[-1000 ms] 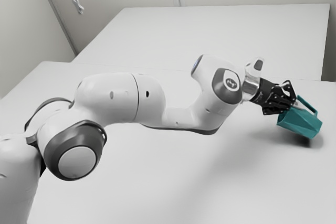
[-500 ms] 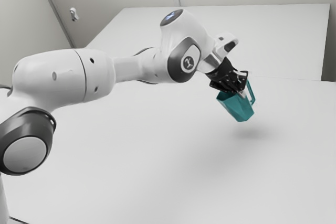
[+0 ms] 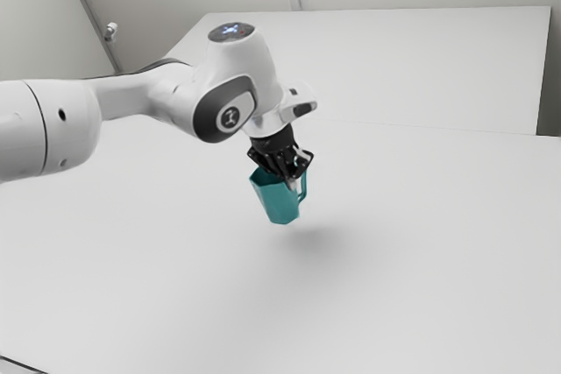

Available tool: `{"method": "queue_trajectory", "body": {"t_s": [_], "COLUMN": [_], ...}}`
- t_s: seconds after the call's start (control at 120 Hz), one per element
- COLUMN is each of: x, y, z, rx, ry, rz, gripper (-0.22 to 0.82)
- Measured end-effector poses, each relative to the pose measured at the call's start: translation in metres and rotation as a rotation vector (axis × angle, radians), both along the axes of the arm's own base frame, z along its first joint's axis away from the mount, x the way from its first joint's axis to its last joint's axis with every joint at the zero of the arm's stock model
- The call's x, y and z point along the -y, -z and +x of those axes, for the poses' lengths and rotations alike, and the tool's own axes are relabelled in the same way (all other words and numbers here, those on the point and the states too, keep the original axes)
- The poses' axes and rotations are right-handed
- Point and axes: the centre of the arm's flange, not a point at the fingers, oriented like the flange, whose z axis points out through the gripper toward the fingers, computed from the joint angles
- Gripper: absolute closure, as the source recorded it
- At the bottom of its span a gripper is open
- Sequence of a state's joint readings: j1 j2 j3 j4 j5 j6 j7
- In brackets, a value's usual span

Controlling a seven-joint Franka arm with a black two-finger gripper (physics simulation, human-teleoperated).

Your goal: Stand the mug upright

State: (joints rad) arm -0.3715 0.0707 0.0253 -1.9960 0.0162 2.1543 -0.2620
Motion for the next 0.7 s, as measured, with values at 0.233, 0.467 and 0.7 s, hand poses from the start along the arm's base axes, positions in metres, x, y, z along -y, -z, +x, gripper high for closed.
{"method": "queue_trajectory", "body": {"t_s": [0.233, 0.467, 0.7], "x": [-0.049, -0.083, -0.095], "y": [0.006, 0.027, 0.050], "z": [-0.025, -0.039, -0.042], "rx": [-0.005, -0.017, -0.023], "ry": [-0.018, -0.030, -0.017], "rz": [0.048, 0.067, 0.069], "gripper": [0.79, 0.79, 0.79]}}
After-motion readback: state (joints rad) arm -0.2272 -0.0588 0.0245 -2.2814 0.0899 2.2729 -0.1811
